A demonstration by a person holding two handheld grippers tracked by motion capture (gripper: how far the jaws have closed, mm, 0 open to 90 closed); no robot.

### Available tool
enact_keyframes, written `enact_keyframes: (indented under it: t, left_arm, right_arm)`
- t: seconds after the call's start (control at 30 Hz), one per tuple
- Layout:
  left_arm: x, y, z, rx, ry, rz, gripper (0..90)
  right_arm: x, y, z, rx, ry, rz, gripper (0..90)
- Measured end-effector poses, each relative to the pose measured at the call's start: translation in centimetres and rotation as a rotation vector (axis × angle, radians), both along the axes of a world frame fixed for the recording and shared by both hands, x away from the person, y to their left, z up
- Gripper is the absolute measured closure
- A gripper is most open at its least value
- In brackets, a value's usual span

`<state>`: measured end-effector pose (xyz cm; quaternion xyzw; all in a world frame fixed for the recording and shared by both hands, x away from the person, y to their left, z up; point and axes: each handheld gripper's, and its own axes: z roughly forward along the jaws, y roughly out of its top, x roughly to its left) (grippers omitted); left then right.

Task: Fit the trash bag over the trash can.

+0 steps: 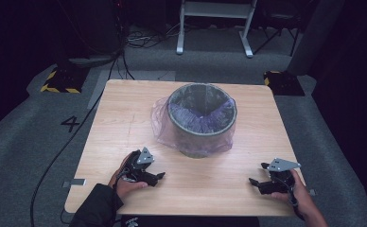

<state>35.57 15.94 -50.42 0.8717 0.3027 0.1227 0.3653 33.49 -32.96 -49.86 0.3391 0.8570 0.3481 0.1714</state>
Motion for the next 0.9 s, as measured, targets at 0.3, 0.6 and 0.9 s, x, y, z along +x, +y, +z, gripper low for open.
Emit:
enact_keyframes:
  t: [0.3,0.6,0.9]
  left_arm:
    - [0.0,0.0,0.0,0.000,0.000,0.000,14.1]
    - [0.0,0.0,0.0,0.000,0.000,0.001,14.1]
    - [0.0,0.0,0.0,0.000,-0.001,0.000,14.2]
  right_arm:
    - [-0.3,-1.0,-0.5,0.061,0.010,-0.027,15.1]
    - [-0.6,-1.8,-0.6,0.064,0.009,-0.049,15.2]
    - [-0.7,-2.1,-0.6,0.066,0.010,-0.053,15.0]
